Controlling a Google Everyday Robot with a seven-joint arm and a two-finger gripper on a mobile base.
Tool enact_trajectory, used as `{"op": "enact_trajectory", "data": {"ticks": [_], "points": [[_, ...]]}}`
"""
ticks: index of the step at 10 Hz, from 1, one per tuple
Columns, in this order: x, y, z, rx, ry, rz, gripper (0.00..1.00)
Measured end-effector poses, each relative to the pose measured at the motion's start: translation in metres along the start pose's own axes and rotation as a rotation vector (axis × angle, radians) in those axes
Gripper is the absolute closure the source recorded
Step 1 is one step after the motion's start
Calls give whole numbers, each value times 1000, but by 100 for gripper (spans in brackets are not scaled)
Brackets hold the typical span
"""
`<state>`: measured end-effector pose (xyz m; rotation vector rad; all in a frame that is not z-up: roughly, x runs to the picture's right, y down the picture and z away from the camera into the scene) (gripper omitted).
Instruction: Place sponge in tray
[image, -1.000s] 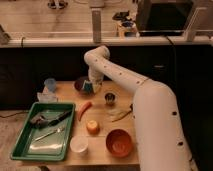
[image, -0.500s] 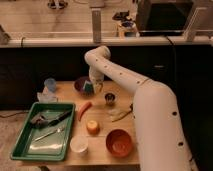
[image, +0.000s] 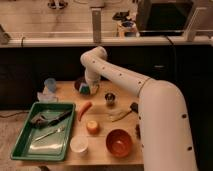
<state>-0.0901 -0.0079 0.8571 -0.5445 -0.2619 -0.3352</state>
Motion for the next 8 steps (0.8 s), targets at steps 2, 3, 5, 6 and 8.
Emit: {"op": "enact_trajectory", "data": {"ticks": [2,3,5,6,8], "points": [[-16,-1,-4,-12,-5,-41,100],[-29,-4,-4,-24,-10,-71,100],[-54,-11,-6,-37,-32,-135,100],[-61,-14,-11,-39,-42,-164,100],[-70,-17,-19,-36,-57,-193,100]]}}
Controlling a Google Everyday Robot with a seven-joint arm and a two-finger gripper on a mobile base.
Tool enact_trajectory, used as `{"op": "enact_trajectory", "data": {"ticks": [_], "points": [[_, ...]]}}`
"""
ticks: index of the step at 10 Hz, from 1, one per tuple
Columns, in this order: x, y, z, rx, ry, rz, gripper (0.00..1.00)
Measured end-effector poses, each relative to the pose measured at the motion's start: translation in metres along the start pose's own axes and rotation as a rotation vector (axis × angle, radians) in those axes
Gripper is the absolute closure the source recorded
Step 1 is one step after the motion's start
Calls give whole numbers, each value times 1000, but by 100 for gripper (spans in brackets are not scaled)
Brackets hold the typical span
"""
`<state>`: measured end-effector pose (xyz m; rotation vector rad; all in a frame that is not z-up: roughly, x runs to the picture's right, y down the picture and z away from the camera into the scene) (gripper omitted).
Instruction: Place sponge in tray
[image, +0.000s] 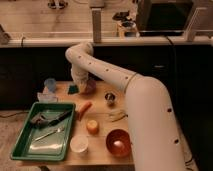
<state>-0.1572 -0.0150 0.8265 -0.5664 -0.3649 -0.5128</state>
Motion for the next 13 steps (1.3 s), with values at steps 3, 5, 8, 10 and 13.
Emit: {"op": "enact_trajectory", "data": {"ticks": [3,5,8,10,13], "points": [[-11,-1,-12,8,-20,-23,100],[-13,3,-17,15,-28,-31,100],[-12,3,-17,16,-29,-29,100],[-13,3,-17,16,-29,-31,100],[-13,3,-17,16,-29,-31,100]]}}
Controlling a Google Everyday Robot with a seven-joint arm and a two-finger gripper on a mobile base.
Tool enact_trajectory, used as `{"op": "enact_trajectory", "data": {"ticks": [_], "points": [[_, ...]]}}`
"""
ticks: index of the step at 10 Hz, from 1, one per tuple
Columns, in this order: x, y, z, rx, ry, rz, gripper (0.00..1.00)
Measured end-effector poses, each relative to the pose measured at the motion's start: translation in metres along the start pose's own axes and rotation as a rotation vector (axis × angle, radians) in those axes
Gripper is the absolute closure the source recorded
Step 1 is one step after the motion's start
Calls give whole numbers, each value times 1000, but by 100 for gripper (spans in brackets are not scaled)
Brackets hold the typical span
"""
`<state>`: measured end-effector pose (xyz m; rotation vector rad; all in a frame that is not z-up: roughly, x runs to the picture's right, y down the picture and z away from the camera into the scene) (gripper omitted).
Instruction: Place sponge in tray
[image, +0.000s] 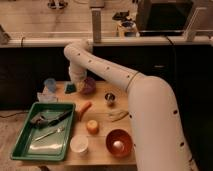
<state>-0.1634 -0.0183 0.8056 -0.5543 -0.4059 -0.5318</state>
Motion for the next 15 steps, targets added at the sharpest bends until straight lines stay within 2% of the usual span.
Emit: {"op": "enact_trajectory", "data": {"ticks": [3,6,10,11,12,14,15], "points": [[-1,3,2,-3,5,-12,100],[-25,34,21,-13,54,-129,100],[-60,54,43,-42,58,-239,100],[-69,56,47,-54,44,-260,100],[-81,54,52,-70,0,-280,100],[-89,57,60,-117,-98,-292,100],[-96,59,62,-128,-116,-303,100]]}}
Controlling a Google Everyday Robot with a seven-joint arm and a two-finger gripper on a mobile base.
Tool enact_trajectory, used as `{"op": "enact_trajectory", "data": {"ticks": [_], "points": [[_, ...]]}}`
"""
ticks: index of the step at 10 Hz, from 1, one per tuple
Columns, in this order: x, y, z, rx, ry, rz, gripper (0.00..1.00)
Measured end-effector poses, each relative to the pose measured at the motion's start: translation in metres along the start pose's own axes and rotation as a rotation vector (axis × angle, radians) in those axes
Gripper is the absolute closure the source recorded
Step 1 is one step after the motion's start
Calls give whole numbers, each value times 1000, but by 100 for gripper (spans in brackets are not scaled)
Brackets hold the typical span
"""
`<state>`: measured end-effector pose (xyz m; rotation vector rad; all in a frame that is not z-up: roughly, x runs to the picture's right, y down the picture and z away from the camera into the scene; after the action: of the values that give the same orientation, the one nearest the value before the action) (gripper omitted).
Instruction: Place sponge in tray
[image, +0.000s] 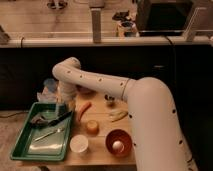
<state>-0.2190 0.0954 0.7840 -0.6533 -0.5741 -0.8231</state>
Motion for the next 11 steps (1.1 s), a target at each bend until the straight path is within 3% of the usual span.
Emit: {"op": "enact_trajectory", "data": {"ticks": [4,8,11], "points": [[-32,4,21,-43,-58,-65,100],[-72,4,34,-67,-68,-185,100],[-98,9,36,-72,-43,-268,100]]}}
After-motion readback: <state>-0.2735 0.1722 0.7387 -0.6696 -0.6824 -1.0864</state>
